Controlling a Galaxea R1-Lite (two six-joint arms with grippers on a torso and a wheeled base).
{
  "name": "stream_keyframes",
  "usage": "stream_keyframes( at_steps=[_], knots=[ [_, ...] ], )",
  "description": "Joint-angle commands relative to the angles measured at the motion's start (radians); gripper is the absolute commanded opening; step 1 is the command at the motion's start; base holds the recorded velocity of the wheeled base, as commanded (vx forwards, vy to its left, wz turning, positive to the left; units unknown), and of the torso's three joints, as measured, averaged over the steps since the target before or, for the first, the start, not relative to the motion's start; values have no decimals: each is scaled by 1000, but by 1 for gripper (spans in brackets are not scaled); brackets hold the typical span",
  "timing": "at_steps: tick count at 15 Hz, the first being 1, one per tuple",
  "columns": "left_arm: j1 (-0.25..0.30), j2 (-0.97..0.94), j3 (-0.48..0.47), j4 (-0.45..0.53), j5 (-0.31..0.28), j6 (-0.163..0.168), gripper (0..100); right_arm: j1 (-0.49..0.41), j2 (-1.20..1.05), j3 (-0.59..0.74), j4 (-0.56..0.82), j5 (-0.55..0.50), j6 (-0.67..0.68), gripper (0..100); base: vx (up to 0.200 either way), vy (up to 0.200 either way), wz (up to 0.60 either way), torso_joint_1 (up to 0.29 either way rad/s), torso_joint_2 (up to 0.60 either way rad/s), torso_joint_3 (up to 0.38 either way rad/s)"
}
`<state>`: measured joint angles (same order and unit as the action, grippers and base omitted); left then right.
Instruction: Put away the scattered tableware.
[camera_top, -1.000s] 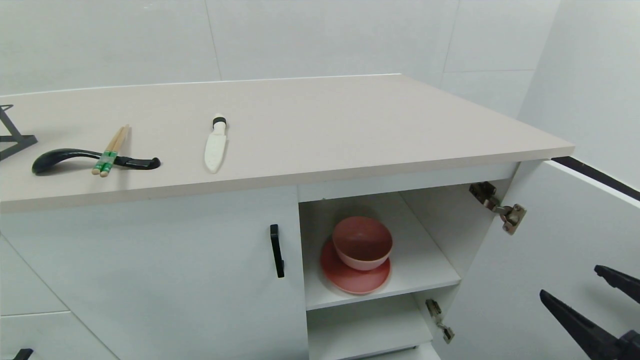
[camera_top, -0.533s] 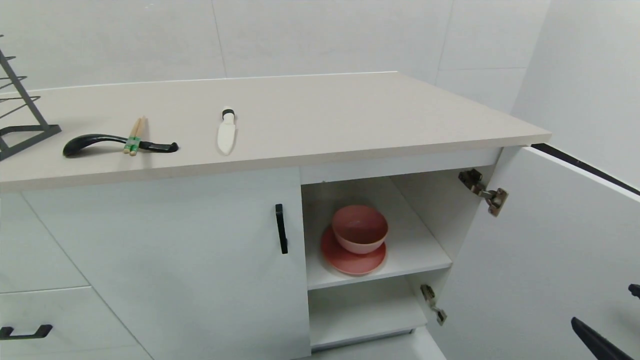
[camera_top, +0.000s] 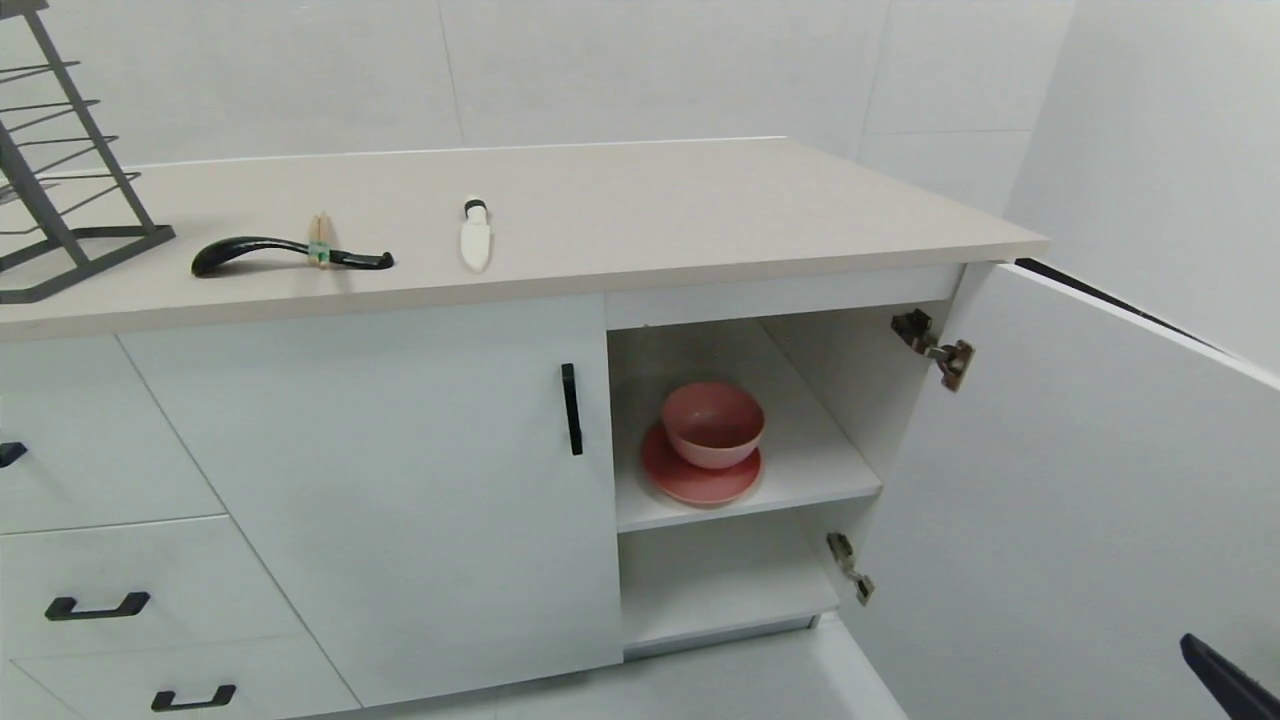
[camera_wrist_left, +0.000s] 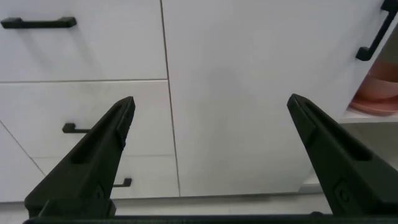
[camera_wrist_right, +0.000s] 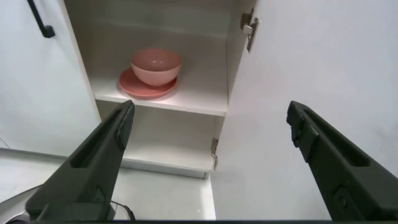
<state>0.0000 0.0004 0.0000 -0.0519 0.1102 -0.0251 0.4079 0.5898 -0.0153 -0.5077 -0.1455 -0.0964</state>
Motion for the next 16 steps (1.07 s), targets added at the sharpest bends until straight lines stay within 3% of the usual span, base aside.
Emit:
stream_keyframes(
  at_steps=[1, 2, 4, 5, 6, 7, 10, 13, 16],
  knots=[
    [0, 0, 0, 0, 0, -13, 100, -52, -24, -2, 1, 0, -2, 100, -200, 0, 0, -2, 2, -2],
    [0, 0, 0, 0, 0, -15, 100, -69, -30, -2, 0, 0, -5, 100, -200, 0, 0, -2, 2, 2],
    [0, 0, 0, 3, -7, -36, 100, -198, -116, -2, 35, 1, -14, 100, -100, 0, 0, 1, -1, 1],
    [0, 0, 0, 6, -55, -35, 100, -254, -182, -8, 86, 6, -14, 100, 0, 0, 0, 0, 0, 0],
    [0, 0, 0, 44, -101, -13, 100, -294, -248, -14, 138, 15, -14, 100, 0, 0, 0, 0, 0, 0],
    [0, 0, -3, 64, -110, 2, 100, -319, -311, -21, 198, 27, -14, 100, 0, 0, 0, 0, 0, 0],
    [0, 0, 0, 52, -115, 28, 100, -347, -492, -89, 463, 80, -5, 100, 0, 0, 0, 0, 0, 0],
    [0, 0, 0, 52, -115, 25, 100, -419, -548, -25, 511, 75, 12, 100, 0, 0, 0, 0, 0, 0],
    [0, 0, 0, 52, -115, 22, 100, -419, -562, -12, 514, 64, 21, 100, 0, 0, 0, 0, 0, 0]
  ],
)
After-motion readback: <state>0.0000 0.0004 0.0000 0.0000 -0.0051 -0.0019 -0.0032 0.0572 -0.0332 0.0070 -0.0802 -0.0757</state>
